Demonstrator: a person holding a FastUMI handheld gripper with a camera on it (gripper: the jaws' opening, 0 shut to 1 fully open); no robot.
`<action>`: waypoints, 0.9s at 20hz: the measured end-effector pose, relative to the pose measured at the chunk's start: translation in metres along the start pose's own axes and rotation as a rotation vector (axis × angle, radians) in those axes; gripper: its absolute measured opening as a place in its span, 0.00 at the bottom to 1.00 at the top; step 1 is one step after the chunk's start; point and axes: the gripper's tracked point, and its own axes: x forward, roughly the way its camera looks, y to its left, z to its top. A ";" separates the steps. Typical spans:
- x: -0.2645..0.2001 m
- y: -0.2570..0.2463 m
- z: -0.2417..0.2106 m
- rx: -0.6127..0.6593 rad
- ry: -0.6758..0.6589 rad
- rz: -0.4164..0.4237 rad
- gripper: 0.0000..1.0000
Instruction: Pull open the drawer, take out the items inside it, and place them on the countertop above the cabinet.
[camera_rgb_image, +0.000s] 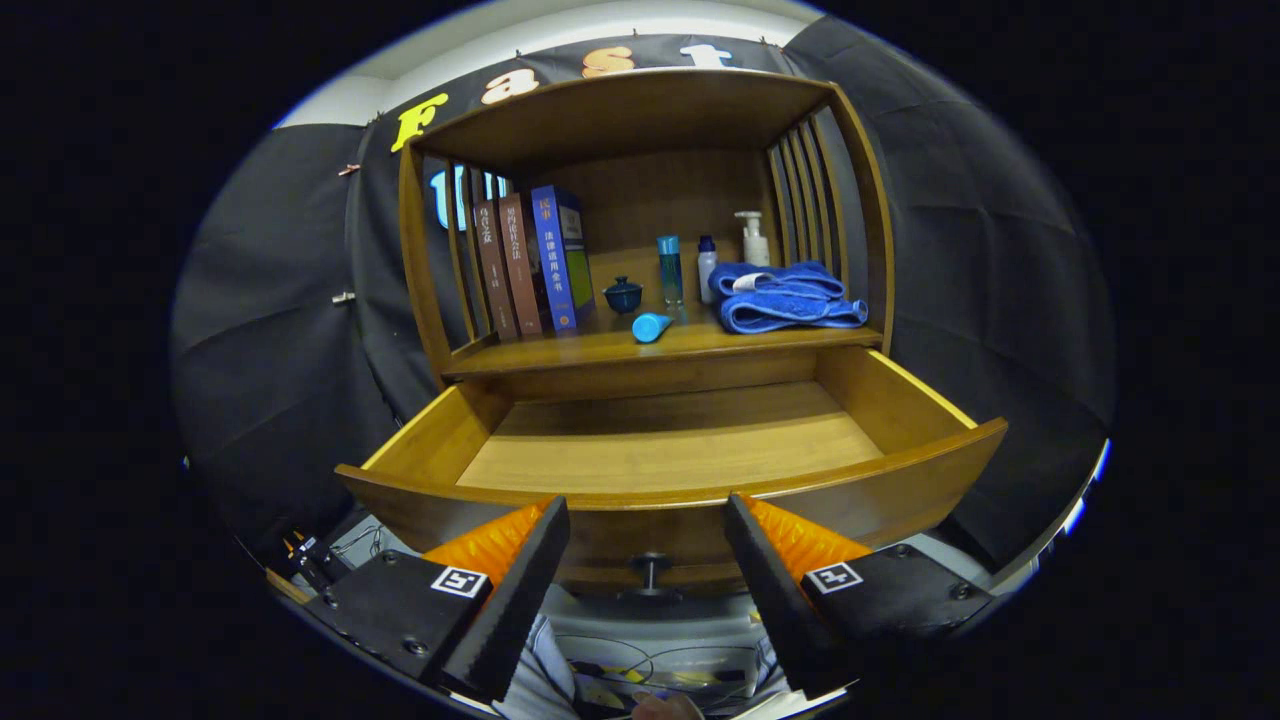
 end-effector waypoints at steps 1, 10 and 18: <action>0.002 0.000 0.001 -0.002 -0.002 -0.011 0.99; 0.052 -0.006 0.002 -0.034 -0.019 -0.070 0.97; 0.124 -0.004 0.030 -0.048 -0.002 -0.075 1.00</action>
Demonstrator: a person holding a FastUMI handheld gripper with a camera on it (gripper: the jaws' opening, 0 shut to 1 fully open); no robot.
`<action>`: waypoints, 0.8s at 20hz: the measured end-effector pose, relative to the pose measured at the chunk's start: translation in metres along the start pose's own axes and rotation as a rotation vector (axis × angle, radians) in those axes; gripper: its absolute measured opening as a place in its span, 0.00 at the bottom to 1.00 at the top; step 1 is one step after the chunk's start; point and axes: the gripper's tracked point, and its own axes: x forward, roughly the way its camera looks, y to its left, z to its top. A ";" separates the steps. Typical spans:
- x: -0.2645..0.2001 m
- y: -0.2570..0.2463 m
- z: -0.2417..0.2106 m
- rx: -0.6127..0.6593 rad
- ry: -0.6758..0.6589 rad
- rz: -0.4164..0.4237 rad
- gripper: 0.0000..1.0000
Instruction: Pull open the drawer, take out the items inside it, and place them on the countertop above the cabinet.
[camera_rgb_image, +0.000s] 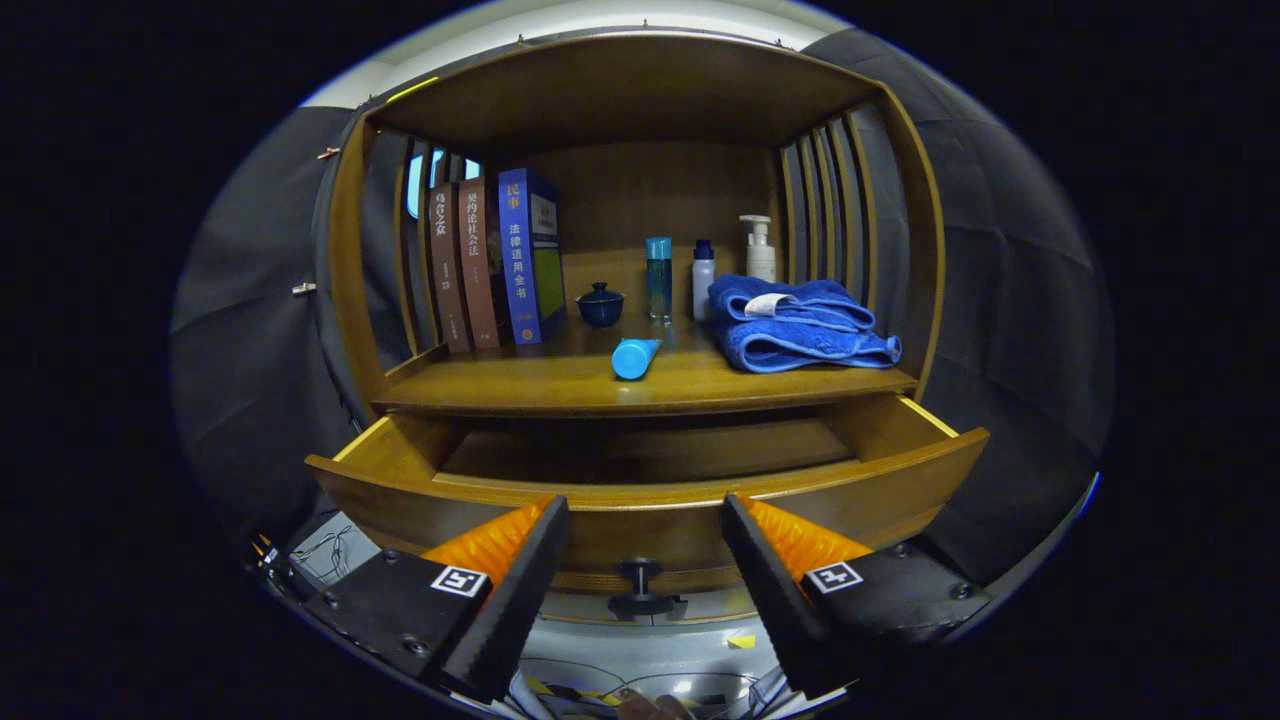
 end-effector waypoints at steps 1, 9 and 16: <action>0.008 0.000 0.004 -0.004 -0.001 0.000 1.00; 0.054 0.001 0.018 -0.006 0.012 -0.005 1.00; 0.075 0.002 0.026 0.002 0.009 -0.014 0.99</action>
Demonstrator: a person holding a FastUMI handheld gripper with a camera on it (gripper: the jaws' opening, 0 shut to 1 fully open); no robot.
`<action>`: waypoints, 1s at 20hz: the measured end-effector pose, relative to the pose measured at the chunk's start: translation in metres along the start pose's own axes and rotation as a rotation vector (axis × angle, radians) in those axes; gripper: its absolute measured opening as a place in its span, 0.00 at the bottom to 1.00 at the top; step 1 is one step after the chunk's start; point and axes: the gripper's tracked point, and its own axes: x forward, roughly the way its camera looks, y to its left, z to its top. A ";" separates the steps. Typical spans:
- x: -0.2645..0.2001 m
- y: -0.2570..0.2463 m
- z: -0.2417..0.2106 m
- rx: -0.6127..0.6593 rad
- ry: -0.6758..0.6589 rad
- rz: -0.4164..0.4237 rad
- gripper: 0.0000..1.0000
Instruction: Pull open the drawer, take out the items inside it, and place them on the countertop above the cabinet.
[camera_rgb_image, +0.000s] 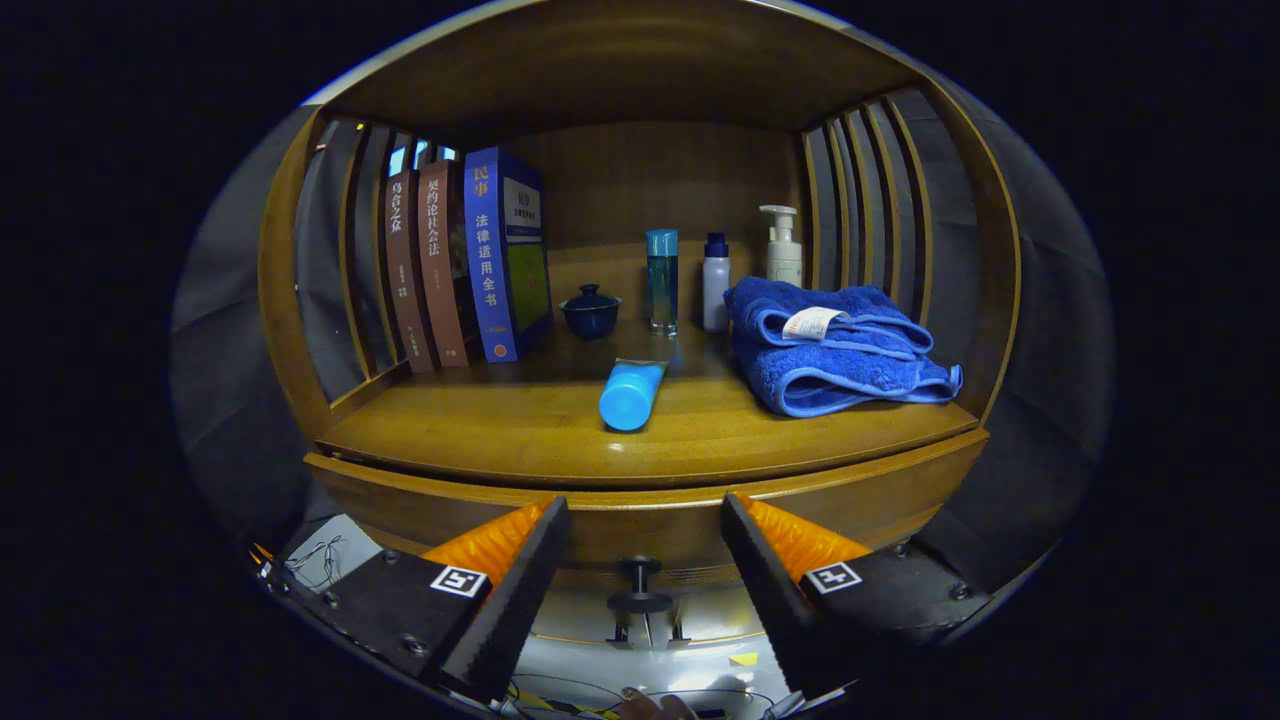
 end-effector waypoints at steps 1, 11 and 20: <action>0.002 0.001 0.000 -0.001 0.001 -0.006 0.99; 0.000 0.002 0.001 0.018 -0.009 0.011 0.99; -0.020 -0.001 0.025 0.007 -0.029 0.028 0.99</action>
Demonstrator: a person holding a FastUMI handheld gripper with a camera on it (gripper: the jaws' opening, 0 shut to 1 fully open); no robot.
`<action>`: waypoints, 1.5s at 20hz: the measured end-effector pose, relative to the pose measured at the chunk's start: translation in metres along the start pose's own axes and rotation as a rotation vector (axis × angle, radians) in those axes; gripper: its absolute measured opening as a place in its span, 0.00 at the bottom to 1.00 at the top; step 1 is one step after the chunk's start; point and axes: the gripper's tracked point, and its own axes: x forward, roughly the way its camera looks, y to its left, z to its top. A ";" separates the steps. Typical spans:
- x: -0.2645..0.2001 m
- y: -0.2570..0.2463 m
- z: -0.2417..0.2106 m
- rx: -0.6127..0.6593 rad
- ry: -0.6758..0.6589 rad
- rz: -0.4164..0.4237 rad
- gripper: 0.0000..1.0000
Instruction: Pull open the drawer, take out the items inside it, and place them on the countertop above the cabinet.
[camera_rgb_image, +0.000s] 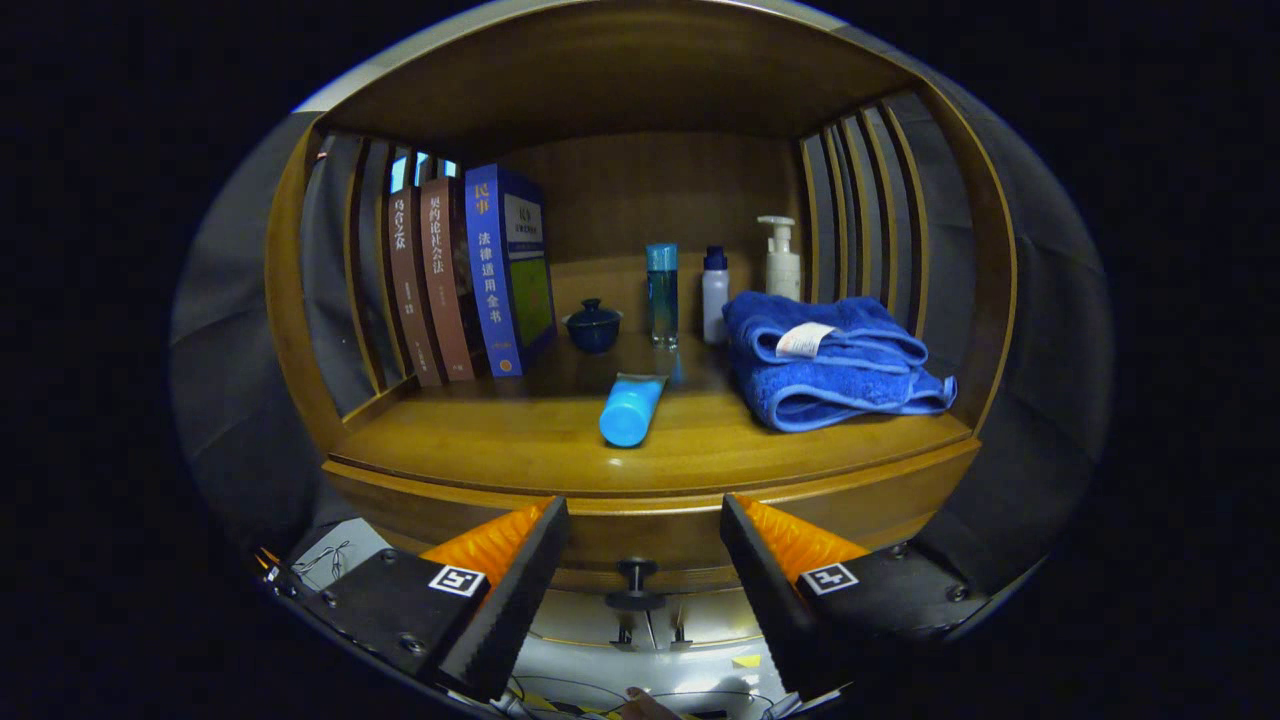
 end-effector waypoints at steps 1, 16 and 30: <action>-0.004 0.001 0.012 -0.001 -0.019 0.006 0.99; -0.162 0.028 0.185 -0.057 -0.294 0.098 0.99; -0.185 0.026 0.188 -0.034 -0.310 0.095 0.98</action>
